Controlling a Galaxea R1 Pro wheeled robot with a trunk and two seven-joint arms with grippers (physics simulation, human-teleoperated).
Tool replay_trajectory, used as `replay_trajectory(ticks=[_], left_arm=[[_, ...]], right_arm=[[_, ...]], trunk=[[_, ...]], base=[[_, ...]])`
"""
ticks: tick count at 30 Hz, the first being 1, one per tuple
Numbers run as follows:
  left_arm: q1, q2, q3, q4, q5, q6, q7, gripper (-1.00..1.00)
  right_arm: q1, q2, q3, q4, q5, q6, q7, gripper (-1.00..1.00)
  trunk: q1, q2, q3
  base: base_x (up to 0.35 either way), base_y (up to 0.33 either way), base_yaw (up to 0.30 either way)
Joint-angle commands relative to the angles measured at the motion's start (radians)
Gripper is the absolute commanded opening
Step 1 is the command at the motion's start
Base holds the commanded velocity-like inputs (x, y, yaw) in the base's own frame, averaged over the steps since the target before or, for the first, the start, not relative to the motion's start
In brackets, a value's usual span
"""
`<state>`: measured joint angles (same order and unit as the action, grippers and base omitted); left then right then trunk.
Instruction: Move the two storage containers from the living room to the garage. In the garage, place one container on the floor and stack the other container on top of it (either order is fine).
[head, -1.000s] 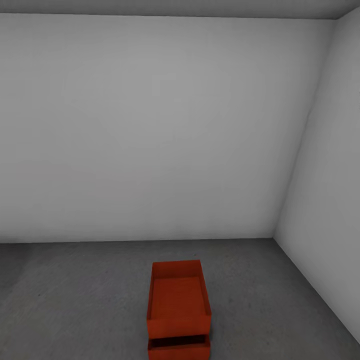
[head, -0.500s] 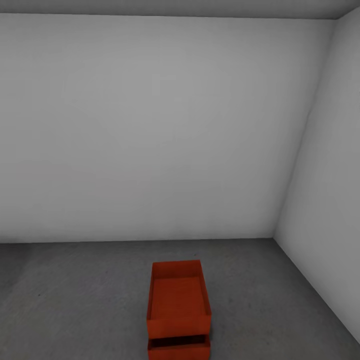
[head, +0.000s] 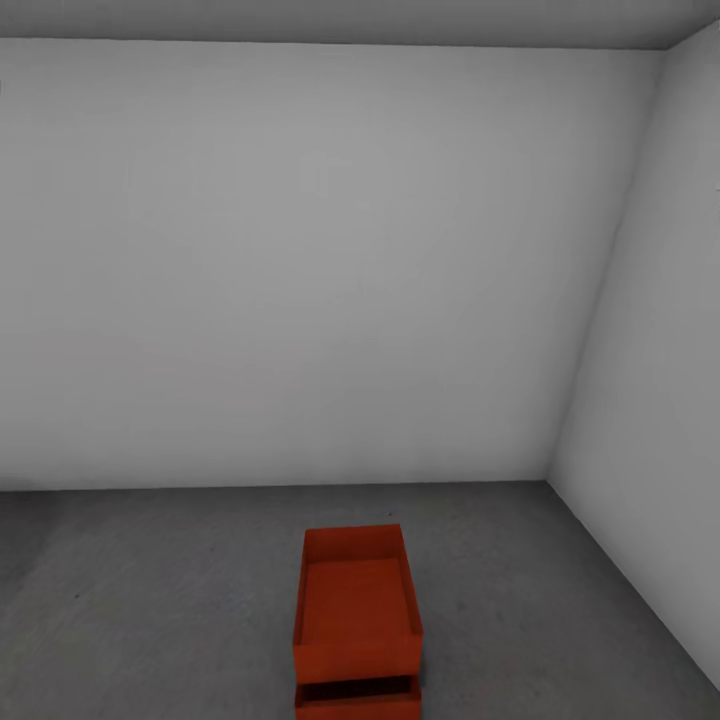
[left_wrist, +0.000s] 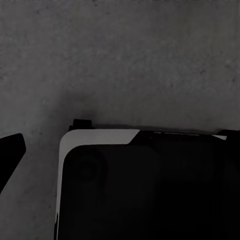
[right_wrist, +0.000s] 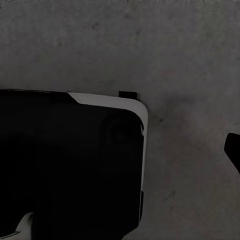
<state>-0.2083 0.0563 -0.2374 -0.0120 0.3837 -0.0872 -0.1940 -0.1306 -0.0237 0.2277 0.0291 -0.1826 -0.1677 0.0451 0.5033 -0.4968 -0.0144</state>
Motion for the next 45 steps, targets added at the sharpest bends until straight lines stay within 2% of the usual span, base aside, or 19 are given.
replay_trajectory(ticks=[1, 11, 14, 19, 24, 45], left_arm=[[-0.001, 0.0, -0.008, 0.001, 0.009, -0.003, -0.004, 1.0], [0.0, -0.002, -0.003, 0.001, 0.012, -0.003, -0.004, 1.0], [0.0, 0.017, -0.006, -0.001, 0.009, -0.004, -0.004, 1.0], [0.0, 0.027, -0.007, 0.0, 0.008, -0.003, -0.004, 1.0], [0.0, 0.013, -0.002, 0.003, 0.014, -0.003, -0.004, 1.0], [0.0, 0.012, -0.007, 0.001, 0.01, -0.003, -0.004, 1.0]], right_arm=[[-0.001, 0.0, 0.007, 0.003, -0.01, -0.006, 0.005, 1.0], [-0.001, -0.005, 0.005, 0.003, -0.011, -0.002, 0.0, 1.0], [-0.001, -0.005, 0.005, 0.003, -0.01, -0.002, -0.001, 1.0], [-0.001, -0.006, 0.005, 0.003, -0.007, -0.002, -0.001, 1.0], [-0.001, -0.005, 0.005, 0.003, -0.007, -0.002, -0.001, 1.0], [-0.001, -0.001, 0.005, 0.003, -0.017, -0.013, 0.009, 1.0]], trunk=[[0.0, -0.001, 0.0], [0.0, -0.001, 0.002], [0.0, -0.001, 0.002], [0.0, -0.001, 0.002], [0.0, -0.001, 0.002], [0.0, -0.001, 0.029]], base=[[0.0, 0.0, 0.0], [0.0, 0.0, 0.0], [0.0, 0.0, 0.0], [0.0, 0.0, 0.0], [0.0, 0.0, 0.0], [0.0, 0.0, 0.0]])
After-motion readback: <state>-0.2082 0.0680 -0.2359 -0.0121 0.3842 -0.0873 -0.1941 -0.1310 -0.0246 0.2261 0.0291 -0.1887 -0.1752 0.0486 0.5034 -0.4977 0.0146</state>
